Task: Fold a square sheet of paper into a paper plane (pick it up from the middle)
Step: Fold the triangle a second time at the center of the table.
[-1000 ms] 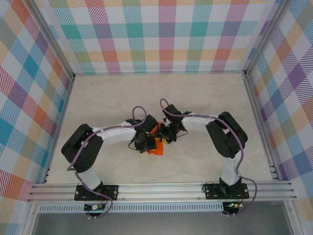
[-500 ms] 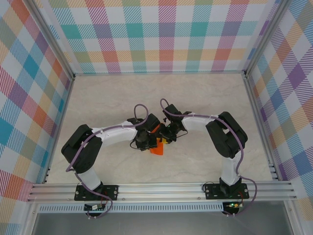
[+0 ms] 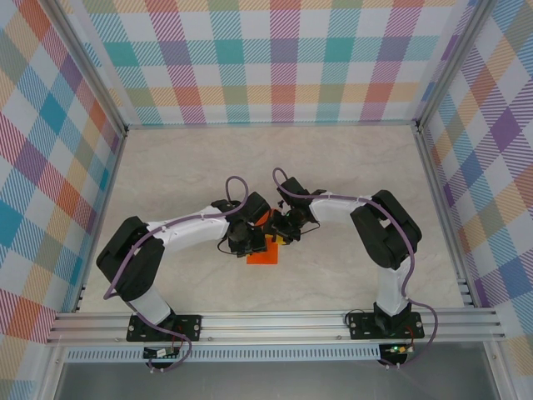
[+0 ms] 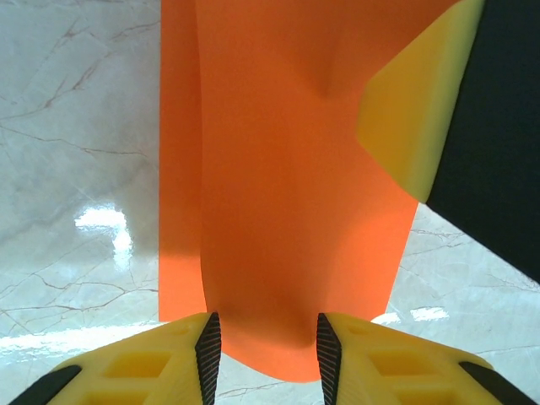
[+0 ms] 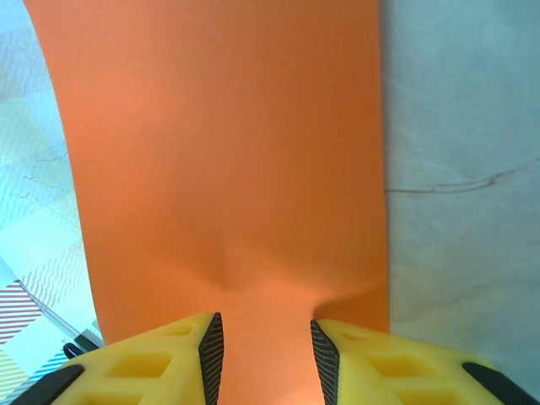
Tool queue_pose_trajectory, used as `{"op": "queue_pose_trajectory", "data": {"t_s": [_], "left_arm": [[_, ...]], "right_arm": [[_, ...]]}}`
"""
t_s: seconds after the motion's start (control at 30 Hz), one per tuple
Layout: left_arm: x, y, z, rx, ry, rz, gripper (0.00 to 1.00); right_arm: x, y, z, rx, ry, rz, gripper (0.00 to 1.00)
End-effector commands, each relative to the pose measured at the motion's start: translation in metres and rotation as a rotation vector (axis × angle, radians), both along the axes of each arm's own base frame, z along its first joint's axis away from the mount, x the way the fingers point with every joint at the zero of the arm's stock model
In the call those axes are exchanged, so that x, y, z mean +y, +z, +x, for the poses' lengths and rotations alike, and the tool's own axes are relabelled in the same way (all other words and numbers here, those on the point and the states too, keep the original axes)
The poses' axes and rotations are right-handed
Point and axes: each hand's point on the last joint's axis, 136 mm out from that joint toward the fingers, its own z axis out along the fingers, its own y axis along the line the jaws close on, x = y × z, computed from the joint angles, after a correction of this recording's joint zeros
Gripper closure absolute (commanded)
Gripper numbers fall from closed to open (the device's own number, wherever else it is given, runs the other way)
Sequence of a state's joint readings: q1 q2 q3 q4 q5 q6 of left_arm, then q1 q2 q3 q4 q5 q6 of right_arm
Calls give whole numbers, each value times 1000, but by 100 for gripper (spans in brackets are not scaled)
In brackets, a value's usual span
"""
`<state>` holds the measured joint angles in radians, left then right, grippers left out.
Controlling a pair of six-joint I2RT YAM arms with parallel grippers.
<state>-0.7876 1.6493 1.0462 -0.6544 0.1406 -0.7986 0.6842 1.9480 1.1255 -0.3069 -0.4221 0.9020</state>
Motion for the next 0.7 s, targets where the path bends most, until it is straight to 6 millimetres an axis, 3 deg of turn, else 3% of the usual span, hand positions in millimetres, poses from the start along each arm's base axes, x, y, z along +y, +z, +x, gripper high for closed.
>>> {"op": "queue_pose_trajectory", "data": {"t_s": [0.0,0.33,0.67], "left_arm": [[-4,14,-3,-11,-22,-21,62],[-15,6,14,-78,-27,-113,59],[-5,12,30,-151,-20,-237,57]], "right_arm": [[-51,-88,-29,93,-18,-284,62],[-54,-90,-31,98,-17,-292,63],[-53,-88,-31,95,-16,-290,63]]}}
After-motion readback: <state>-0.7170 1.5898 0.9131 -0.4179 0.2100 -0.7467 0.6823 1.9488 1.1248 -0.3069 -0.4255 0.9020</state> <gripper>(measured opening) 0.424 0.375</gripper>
